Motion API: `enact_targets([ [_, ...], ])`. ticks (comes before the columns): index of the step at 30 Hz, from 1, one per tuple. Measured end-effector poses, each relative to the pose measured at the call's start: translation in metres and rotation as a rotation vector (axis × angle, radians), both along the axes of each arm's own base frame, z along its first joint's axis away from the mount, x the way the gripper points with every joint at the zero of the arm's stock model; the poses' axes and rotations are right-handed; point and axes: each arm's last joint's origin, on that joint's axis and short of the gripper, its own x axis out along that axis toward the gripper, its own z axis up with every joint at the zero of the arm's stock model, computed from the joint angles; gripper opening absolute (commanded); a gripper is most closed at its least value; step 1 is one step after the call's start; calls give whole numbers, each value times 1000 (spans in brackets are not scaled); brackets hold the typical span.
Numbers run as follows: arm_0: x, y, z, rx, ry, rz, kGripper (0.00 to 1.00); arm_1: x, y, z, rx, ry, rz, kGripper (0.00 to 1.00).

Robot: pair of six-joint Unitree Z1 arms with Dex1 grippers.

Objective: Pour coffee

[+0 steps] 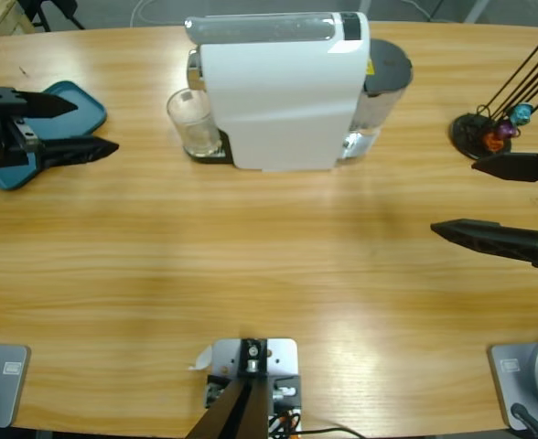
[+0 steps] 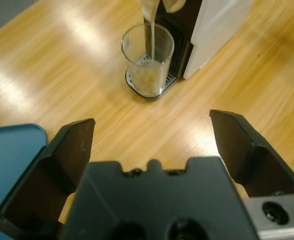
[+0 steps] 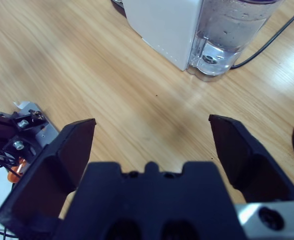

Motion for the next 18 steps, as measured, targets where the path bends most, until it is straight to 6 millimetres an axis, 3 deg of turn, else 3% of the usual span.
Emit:
enact_targets([
  [18,7,-2,5,22,-32,29,1000,1,0,-1,0,7,-9,1000],
])
